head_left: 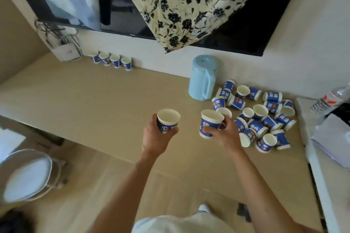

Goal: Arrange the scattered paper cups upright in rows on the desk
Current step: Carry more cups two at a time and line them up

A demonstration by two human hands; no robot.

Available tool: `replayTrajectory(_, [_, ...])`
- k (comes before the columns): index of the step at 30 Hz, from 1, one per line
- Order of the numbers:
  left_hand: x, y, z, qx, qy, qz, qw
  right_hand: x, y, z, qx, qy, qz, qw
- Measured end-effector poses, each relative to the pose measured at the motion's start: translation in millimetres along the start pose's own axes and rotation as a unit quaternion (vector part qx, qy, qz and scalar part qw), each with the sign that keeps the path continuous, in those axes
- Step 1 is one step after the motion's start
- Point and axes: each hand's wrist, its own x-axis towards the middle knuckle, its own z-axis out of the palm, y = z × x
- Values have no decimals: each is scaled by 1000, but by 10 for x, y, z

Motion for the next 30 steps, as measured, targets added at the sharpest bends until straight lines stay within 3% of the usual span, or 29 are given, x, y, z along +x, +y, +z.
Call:
replayTrajectory(14, [226, -602, -1795, -32, 75, -14, 997, -481, -426, 1910, 56, -61, -38, 996])
replayTrajectory(22, [799, -1017, -2256, -29, 82, -37, 996, -48, -617, 2918, 95, -74, -21, 992])
replayTrajectory(30, [1911, -1483, -2644, 30, 49, -59, 997, 779, -555, 4017, 135, -63, 17, 989])
